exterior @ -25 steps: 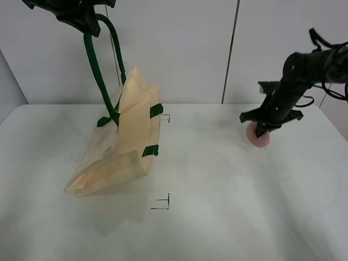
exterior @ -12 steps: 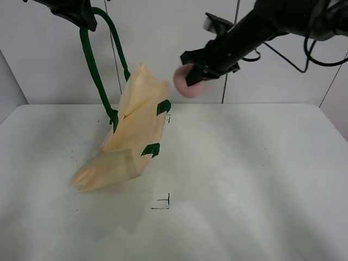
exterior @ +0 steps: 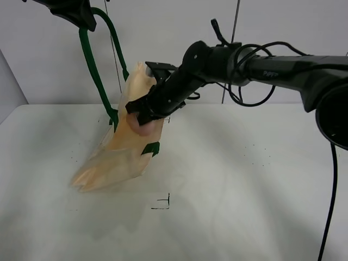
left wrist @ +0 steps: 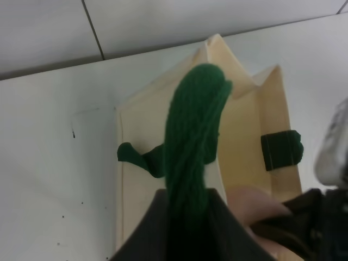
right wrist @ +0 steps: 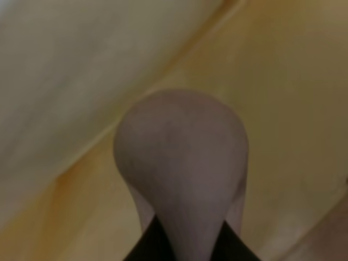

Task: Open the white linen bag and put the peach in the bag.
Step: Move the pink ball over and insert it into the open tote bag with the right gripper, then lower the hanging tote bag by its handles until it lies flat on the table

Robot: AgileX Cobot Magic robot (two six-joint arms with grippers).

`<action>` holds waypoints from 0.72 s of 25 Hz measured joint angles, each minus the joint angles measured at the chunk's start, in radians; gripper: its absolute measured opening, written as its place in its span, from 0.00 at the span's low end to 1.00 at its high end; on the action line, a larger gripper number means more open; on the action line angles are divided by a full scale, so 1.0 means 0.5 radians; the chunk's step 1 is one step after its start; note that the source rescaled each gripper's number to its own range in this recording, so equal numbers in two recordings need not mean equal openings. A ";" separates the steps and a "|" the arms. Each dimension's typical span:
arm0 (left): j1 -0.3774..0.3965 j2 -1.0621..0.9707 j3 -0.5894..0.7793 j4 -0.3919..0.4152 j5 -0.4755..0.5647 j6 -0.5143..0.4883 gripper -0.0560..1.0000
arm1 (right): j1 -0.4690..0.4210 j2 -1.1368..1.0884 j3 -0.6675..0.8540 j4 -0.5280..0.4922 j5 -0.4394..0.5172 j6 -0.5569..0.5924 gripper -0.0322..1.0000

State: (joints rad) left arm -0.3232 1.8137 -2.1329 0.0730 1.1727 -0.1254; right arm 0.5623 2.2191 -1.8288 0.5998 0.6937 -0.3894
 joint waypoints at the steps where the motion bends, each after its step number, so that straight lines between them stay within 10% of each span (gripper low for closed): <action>1: 0.000 0.000 0.000 0.000 0.000 0.000 0.05 | 0.000 0.021 0.000 0.012 -0.038 0.000 0.03; 4: 0.000 0.000 0.000 0.000 0.000 0.000 0.05 | 0.000 0.042 0.000 0.036 -0.114 -0.009 0.10; 10: 0.000 0.000 0.000 0.001 0.000 0.000 0.05 | 0.000 0.042 0.000 0.051 -0.148 -0.015 0.90; 18: 0.000 0.000 0.000 -0.001 0.000 0.000 0.05 | -0.096 -0.034 0.000 -0.179 0.189 0.235 1.00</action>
State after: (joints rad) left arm -0.3232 1.8137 -2.1329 0.0724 1.1727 -0.1254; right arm 0.5143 2.2019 -1.8288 0.5101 0.7884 -0.2719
